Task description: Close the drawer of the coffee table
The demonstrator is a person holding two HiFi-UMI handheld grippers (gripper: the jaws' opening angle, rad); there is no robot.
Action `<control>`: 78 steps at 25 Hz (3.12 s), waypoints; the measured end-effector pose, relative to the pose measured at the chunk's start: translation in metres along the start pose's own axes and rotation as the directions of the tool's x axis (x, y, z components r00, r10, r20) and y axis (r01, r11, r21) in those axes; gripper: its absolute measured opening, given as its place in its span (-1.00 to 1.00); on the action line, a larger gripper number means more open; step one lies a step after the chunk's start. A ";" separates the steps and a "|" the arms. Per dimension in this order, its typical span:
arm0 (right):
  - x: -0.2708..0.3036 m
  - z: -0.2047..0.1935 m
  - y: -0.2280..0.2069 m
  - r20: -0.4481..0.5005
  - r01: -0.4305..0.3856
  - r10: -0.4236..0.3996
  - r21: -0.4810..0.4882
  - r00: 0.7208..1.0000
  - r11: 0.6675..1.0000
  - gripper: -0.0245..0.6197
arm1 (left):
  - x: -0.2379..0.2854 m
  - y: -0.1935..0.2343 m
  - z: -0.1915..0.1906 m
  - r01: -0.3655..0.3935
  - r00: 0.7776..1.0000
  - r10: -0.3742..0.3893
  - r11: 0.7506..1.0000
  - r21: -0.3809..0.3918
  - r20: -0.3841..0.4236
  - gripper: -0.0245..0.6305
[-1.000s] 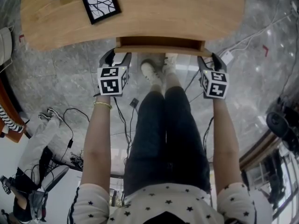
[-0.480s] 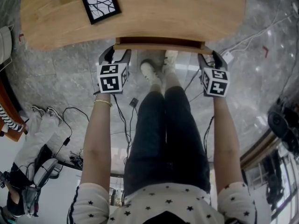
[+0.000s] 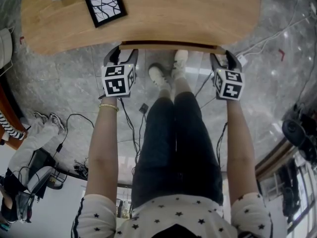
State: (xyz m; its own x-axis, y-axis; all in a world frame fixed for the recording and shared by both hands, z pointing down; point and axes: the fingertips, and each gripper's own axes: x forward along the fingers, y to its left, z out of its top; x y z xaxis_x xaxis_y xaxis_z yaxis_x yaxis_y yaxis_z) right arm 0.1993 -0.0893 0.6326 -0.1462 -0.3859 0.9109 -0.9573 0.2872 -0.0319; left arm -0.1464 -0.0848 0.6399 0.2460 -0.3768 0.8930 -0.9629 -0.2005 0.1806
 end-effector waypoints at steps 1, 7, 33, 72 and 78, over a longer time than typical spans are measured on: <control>0.001 0.002 -0.001 0.002 0.000 0.000 -0.001 1.000 1.000 -0.09 | 0.000 0.000 0.001 -0.002 1.000 0.002 1.000 -0.002 0.001 -0.14; 0.002 0.007 -0.004 0.010 0.001 -0.001 -0.005 1.000 1.000 -0.09 | 0.002 0.000 0.005 -0.009 1.000 0.009 1.000 -0.011 0.008 -0.14; 0.009 0.027 -0.010 0.043 0.006 -0.006 0.000 0.999 1.000 -0.09 | 0.010 0.004 0.022 -0.035 0.999 0.036 0.998 -0.051 0.030 -0.14; 0.017 0.043 -0.013 0.253 0.049 -0.050 0.011 0.966 0.999 -0.09 | 0.017 0.009 0.038 -0.083 0.979 0.102 0.990 -0.111 0.178 -0.15; 0.015 0.042 -0.015 0.229 0.058 -0.058 0.003 0.972 0.998 -0.09 | 0.016 0.008 0.038 -0.086 0.980 0.103 0.991 -0.105 0.171 -0.15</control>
State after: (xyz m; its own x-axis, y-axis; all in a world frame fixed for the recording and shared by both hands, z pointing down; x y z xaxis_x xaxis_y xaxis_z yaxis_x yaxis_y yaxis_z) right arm 0.2007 -0.1361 0.6293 -0.1440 -0.5923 0.7927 -0.9650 0.2615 0.0201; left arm -0.1458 -0.1263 0.6397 0.1606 -0.5444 0.8233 -0.9868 -0.0711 0.1454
